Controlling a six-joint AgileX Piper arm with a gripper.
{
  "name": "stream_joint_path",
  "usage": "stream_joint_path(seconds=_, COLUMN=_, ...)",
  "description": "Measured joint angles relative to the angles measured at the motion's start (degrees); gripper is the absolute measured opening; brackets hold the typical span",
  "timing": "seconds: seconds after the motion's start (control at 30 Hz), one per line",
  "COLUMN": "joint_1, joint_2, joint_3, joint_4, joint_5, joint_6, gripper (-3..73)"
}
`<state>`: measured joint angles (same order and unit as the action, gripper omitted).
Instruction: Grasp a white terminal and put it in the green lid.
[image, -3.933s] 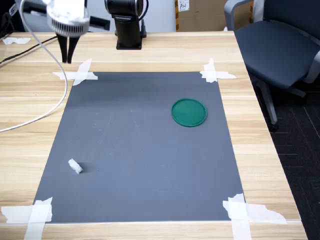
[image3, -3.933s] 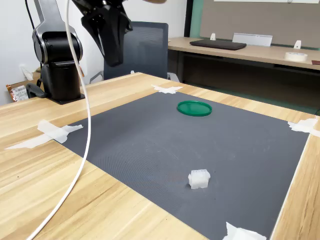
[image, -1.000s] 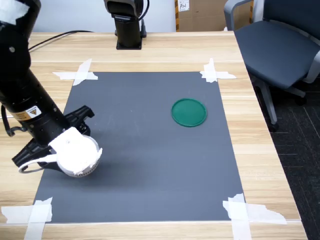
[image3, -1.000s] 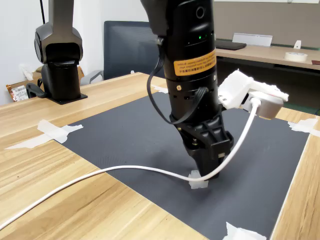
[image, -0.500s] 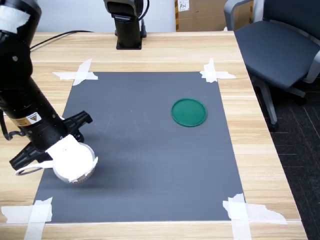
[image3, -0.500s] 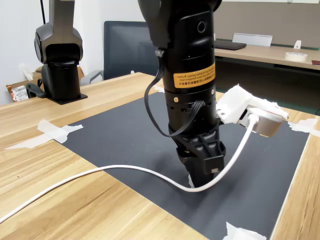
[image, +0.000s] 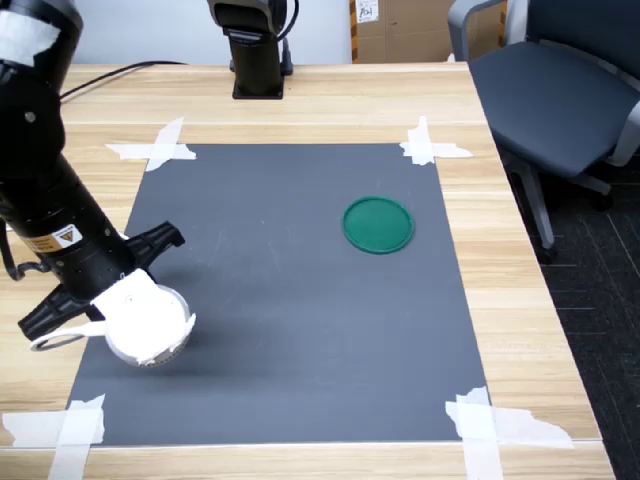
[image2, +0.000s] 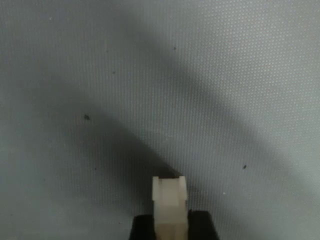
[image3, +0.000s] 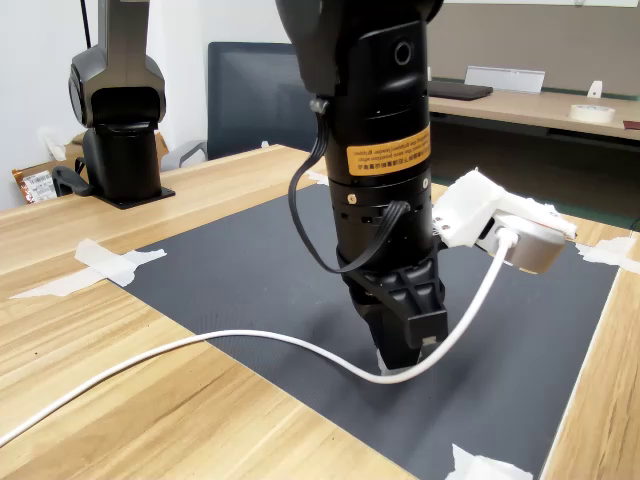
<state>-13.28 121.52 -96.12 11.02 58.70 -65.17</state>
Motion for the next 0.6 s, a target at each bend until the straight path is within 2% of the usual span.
stream_joint_path(seconds=0.2, joint_1=0.00, joint_2=-0.66, joint_3=-3.51, joint_4=-2.11, joint_5=2.74, joint_6=0.00, gripper=7.4)
stream_joint_path(seconds=0.4, joint_1=0.00, joint_2=-2.99, joint_3=-12.41, joint_4=-1.76, joint_5=10.45, joint_6=0.00, gripper=7.4)
stream_joint_path(seconds=0.6, joint_1=0.18, joint_2=-7.07, joint_3=-15.19, joint_4=-0.15, joint_5=11.74, joint_6=2.27, gripper=7.4)
